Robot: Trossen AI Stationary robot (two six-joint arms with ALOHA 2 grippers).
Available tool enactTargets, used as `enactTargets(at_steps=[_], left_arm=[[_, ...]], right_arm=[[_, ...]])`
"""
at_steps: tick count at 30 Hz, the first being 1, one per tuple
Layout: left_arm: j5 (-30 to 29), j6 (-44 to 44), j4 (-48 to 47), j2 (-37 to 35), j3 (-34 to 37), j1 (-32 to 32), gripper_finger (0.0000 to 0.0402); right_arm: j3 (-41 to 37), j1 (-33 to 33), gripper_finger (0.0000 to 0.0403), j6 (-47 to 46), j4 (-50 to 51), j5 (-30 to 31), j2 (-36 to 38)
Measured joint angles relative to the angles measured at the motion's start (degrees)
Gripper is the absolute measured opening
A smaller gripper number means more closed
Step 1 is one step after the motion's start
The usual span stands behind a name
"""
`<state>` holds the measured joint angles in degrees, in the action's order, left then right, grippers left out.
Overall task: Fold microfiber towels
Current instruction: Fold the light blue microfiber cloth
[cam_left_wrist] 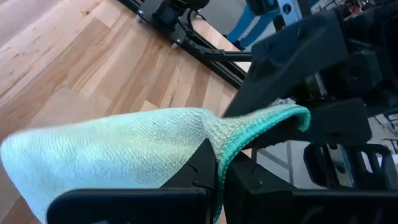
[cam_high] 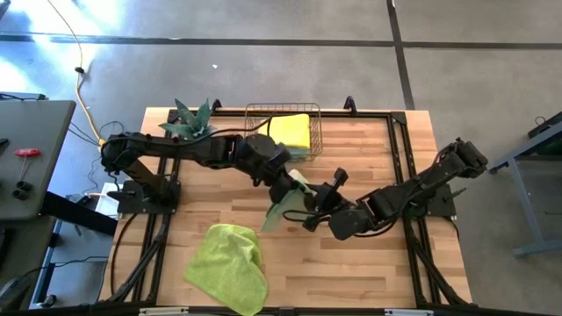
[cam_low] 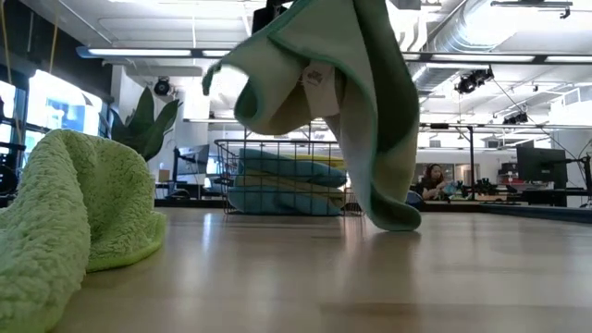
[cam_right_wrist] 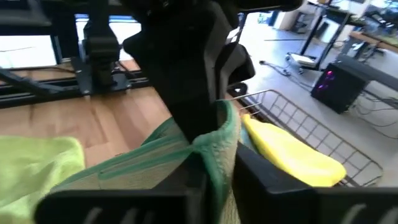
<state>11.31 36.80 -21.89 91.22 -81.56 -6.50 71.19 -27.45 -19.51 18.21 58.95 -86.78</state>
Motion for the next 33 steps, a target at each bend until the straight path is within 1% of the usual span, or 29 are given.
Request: enactTargets(at_steps=[2,3,7,12,17,19,21,24,26,28,33], left_arm=[[0.0,-0.2,0.0,0.0,0.0,0.3,0.0],[0.0,-0.7,-0.2,0.0,0.0,0.6,0.0001],[0.0,-3.0,-0.5,0.0,0.1,1.9,0.0015],[0.3,-8.0,-0.7,0.0,0.1,3.4,0.0061],[0.0,-15.0,-0.5,0.0,0.1,4.4,0.0118],[-2.0,-16.7,-0.5,0.0,0.1,4.6,0.0138],[-5.4,-16.4,0.1,0.0,0.1,5.1,0.0153],[-9.0,-15.3,5.7,0.5,0.0,6.1,0.0165],[-10.6,-16.3,10.6,1.2,0.0,7.0,0.0167],[-13.0,-19.7,14.9,2.4,0.0,7.9,0.0167],[-24.4,-27.7,17.9,5.5,0.0,10.8,0.0167]], right_arm=[[0.0,0.0,0.0014,0.0,0.0,-1.3,0.0],[0.0,0.0,0.0008,0.0,0.0,-1.9,0.0],[0.0,0.0,0.0003,-2.9,1.0,-6.3,1.2],[0.0,0.2,0.0001,-12.6,8.2,-12.3,5.9],[0.0,0.2,0.0,-21.6,17.7,-15.4,10.8],[0.0,0.2,0.0,-24.1,20.5,-17.4,12.3],[0.0,0.2,0.0,-27.0,22.0,-20.8,13.2],[0.0,0.5,0.0,-30.4,22.4,-23.8,13.3],[0.0,0.9,0.0,-32.0,22.3,-24.8,13.3],[0.0,1.6,0.0,-33.1,22.3,-24.9,13.2],[0.0,3.6,0.0,-36.0,22.0,-24.8,13.2]])
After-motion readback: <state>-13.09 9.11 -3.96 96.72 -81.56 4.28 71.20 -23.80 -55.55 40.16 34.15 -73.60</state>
